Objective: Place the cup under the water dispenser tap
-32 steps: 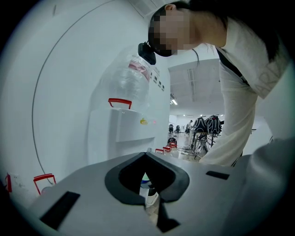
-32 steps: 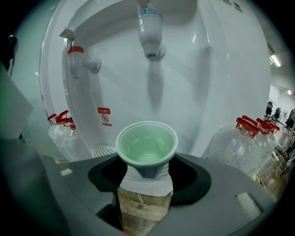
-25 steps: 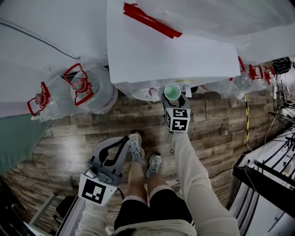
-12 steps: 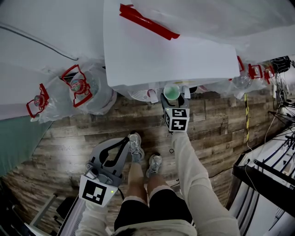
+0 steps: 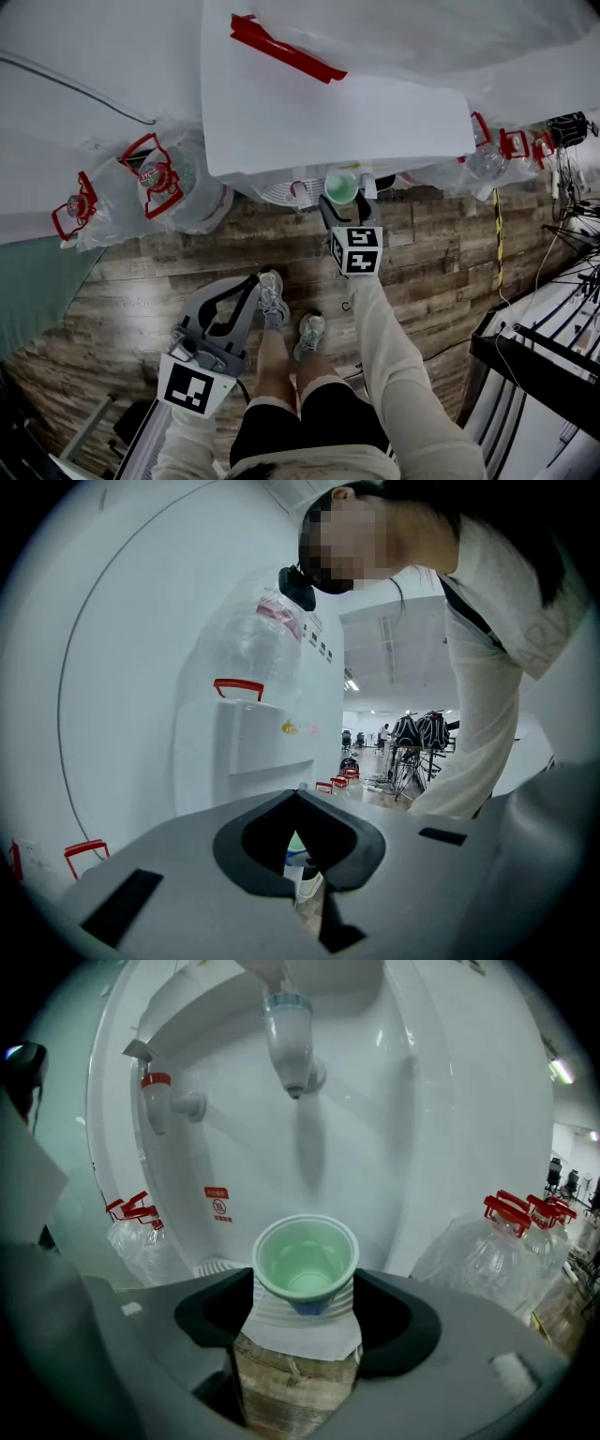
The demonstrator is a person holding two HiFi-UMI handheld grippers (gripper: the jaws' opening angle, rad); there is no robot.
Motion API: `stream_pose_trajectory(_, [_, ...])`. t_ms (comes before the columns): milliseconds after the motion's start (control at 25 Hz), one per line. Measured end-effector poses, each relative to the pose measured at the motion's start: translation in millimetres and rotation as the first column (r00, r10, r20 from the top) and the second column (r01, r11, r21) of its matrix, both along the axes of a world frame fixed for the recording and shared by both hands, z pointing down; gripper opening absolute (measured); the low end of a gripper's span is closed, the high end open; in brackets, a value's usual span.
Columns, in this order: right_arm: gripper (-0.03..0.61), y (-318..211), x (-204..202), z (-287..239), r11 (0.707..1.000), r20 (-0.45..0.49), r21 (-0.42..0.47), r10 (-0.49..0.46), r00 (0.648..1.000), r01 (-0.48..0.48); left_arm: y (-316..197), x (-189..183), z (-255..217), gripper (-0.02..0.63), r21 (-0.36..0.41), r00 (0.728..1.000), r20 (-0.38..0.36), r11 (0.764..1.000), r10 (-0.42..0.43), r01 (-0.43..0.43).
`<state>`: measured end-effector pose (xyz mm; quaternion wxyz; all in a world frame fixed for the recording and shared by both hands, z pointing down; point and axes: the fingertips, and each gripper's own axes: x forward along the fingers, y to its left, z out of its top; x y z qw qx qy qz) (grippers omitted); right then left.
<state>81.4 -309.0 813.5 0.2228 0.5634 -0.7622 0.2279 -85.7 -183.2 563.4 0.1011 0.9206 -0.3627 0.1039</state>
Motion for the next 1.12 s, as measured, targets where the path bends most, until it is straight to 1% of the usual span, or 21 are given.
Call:
stream_pose_trajectory(280, [0.33,16.8,3.8,-25.5,0.999,0.023,0.037,-0.002,1.0,0.001,2.0,12.9,-14.3,0.005,0.027,1.0,-0.009,1.0,0.007,-0.007])
stream_pose_trajectory(440, [0.33,24.1,6.8,-35.2,0.999,0.021,0.044,-0.02,1.0,0.019,7.9,16.4,-24.3,0.005,0.035,0.999,-0.028,0.999,-0.017,0.017])
stream_pose_trajectory(520, [0.33,28.4,7.7,-42.4,0.999,0.025,0.049,-0.026,0.999,0.025,12.1,17.5,-28.9,0.005,0.041,1.0,-0.024,0.999,-0.019,0.02])
stream_pose_trajectory(640, [0.327,37.6,8.1,-63.2,0.996,0.039,0.079,-0.038,0.999,0.035,17.6,19.9,-36.4,0.005,0.055,1.0,-0.017,0.998,-0.021,0.022])
stream_pose_trajectory(680, [0.303,41.8,8.4,-71.2,0.995,0.043,0.091,-0.041,0.998,0.037,19.3,20.9,-39.2,0.005,0.058,1.0,-0.018,0.998,-0.023,0.024])
stream_pose_trajectory(840, [0.109,59.0,12.9,-105.6,0.989,0.041,0.148,-0.031,0.999,0.024,25.1,26.0,-54.5,0.005,0.075,0.999,-0.031,0.997,-0.031,0.034])
stream_pose_trajectory(920, [0.031,67.3,15.3,-123.0,0.985,0.03,0.173,-0.033,0.999,0.027,28.8,29.2,-63.3,0.005,0.082,0.999,-0.033,0.996,-0.032,0.034])
stream_pose_trajectory(960, [0.009,71.4,15.7,-131.6,0.982,0.025,0.184,-0.039,0.999,0.034,30.7,30.8,-68.2,0.005,0.087,0.999,-0.033,0.996,-0.032,0.034])
stream_pose_trajectory(1120, [0.009,89.3,14.7,-165.6,0.974,0.018,0.216,-0.078,0.997,0.073,39.3,37.9,-89.7,0.005,0.108,0.999,-0.039,0.993,-0.033,0.037])
